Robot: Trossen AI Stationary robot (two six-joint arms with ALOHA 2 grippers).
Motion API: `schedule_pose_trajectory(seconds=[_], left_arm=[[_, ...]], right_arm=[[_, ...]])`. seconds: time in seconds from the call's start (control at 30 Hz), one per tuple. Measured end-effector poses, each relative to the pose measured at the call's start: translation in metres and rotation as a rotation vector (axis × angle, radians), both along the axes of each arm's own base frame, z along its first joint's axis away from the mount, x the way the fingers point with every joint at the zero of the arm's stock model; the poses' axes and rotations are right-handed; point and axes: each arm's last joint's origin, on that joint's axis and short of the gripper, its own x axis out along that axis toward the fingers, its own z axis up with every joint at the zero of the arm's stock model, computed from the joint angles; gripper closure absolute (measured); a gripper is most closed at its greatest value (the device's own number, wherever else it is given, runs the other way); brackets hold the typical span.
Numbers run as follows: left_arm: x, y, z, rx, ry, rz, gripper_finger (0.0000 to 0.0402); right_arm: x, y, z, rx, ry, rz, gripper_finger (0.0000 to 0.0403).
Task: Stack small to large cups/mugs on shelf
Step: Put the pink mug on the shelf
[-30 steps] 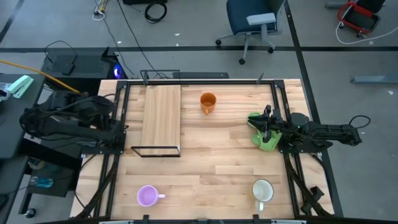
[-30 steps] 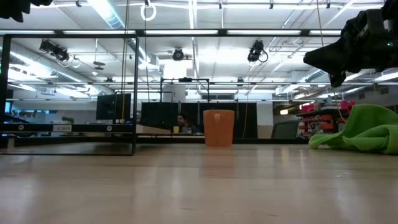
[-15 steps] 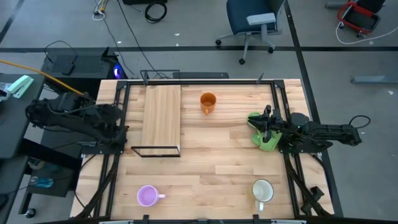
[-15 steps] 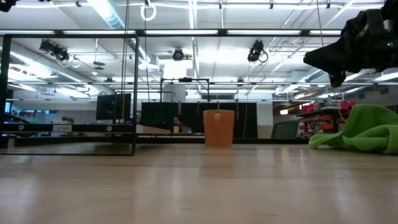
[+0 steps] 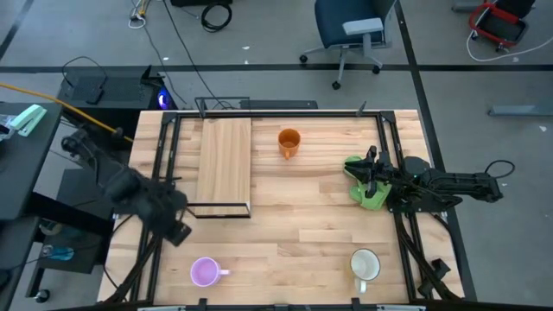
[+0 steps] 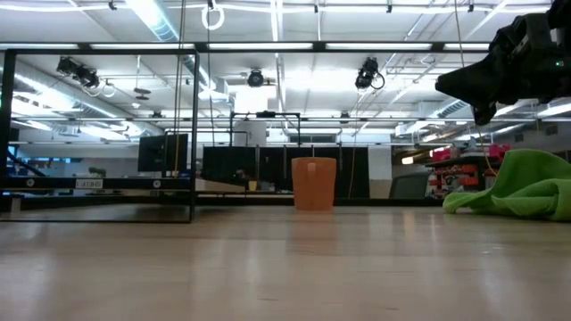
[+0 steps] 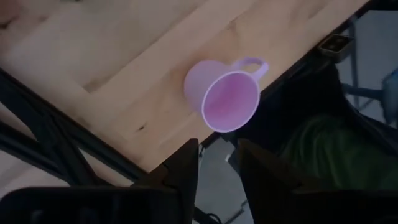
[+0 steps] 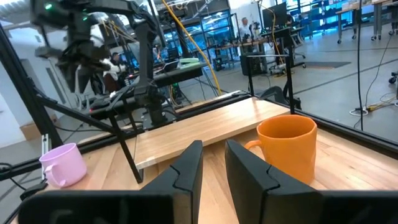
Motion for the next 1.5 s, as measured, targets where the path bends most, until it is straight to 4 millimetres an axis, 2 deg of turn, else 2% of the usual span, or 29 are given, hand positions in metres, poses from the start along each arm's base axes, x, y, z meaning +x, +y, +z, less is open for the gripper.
schedule_pose_trajectory(seconds=[0.3,0.63,0.97,1.5], left_arm=[[0.004,-0.05,-0.03,0.125,0.076,0.041,0.0283],[0.031,-0.087,-0.066,0.19,0.077,0.017,0.0279],[0.041,-0.101,-0.091,0.237,0.137,0.057,0.0287],[0.045,-0.106,-0.105,0.267,0.185,0.107,0.0289]], right_arm=[[0.0,0.0,0.0,0.0,0.0,0.0,0.0326],[0.0,0.0,0.0,-0.002,0.001,0.0,0.0326],[0.0,0.0,0.0,0.029,-0.007,0.01,0.0326],[0.0,0.001,-0.001,0.04,-0.001,0.047,0.0326]])
